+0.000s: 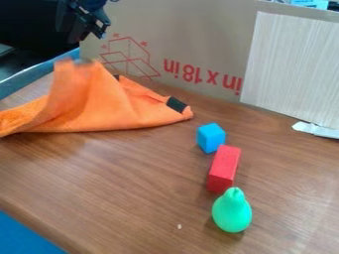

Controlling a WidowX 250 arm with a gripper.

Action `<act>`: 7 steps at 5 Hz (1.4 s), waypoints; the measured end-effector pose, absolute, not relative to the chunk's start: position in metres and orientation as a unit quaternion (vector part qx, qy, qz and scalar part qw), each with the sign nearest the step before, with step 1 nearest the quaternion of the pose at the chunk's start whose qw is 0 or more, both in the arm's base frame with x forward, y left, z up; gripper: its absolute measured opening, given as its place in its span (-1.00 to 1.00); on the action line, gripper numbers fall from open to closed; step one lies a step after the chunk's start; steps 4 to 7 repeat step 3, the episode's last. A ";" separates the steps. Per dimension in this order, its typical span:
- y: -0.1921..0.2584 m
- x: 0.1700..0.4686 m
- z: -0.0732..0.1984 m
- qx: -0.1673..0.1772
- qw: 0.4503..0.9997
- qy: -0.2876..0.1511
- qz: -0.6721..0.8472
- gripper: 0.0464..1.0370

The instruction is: Fold the cloth from bottom right to the top left

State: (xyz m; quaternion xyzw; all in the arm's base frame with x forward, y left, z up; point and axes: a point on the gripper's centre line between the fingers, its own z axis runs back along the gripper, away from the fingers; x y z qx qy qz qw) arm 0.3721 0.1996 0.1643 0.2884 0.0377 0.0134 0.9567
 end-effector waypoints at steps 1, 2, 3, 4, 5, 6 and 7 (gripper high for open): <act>0.201 0.376 0.169 0.292 0.955 0.038 0.036 0.49; 0.202 0.383 0.186 0.288 0.955 0.017 0.063 0.92; 0.194 0.380 0.186 0.251 0.966 0.022 0.062 0.93; 0.194 0.380 0.186 0.251 0.966 0.022 0.062 0.93; 0.194 0.380 0.186 0.251 0.966 0.022 0.062 0.93; 0.194 0.380 0.186 0.251 0.966 0.022 0.062 0.93; 0.194 0.380 0.186 0.251 0.966 0.022 0.062 0.93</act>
